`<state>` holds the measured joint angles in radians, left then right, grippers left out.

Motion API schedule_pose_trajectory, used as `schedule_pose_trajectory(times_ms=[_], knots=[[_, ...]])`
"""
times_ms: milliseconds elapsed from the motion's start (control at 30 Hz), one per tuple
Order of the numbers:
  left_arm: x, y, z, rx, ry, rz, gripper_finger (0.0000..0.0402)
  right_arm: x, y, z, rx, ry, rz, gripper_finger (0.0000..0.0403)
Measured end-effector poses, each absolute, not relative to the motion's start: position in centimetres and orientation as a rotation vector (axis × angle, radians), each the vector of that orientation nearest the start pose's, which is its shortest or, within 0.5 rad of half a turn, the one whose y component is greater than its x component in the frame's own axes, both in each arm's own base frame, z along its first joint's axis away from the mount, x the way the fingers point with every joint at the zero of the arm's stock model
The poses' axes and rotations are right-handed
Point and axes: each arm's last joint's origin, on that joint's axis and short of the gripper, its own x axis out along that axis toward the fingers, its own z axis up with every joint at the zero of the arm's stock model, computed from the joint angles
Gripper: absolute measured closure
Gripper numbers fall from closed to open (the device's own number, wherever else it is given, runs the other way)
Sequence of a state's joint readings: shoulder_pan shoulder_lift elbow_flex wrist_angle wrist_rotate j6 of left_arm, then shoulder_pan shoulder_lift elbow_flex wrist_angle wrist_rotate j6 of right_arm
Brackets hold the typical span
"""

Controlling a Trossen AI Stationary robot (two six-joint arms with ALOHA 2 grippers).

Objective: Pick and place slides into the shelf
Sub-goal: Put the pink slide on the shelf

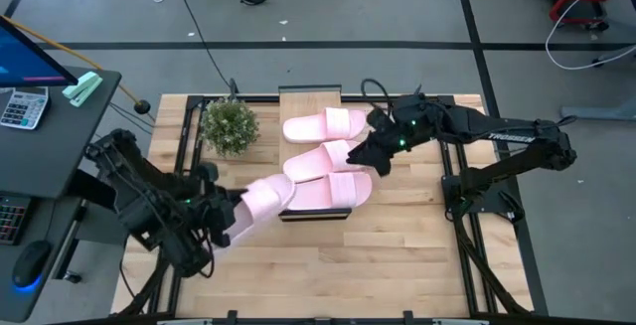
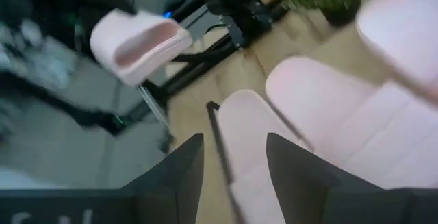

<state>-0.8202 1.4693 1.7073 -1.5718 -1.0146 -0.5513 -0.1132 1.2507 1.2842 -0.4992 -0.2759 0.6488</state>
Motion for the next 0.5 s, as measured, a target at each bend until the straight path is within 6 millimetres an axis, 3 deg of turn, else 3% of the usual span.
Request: schedule_pose_trajectory(times_ms=[200, 500], knots=[[19.5, -13.9, 40.6, 0.715, 0.759, 0.386, 0.039, 26.3, -3.7, 38.4, 1.022, 0.492, 0.059, 0.0238], [22.5, -12.2, 41.4, 0.921, 0.75, 0.403, 0.039, 26.2, -6.1, 39.8, 1.126, 0.368, 0.128, 0.0237]])
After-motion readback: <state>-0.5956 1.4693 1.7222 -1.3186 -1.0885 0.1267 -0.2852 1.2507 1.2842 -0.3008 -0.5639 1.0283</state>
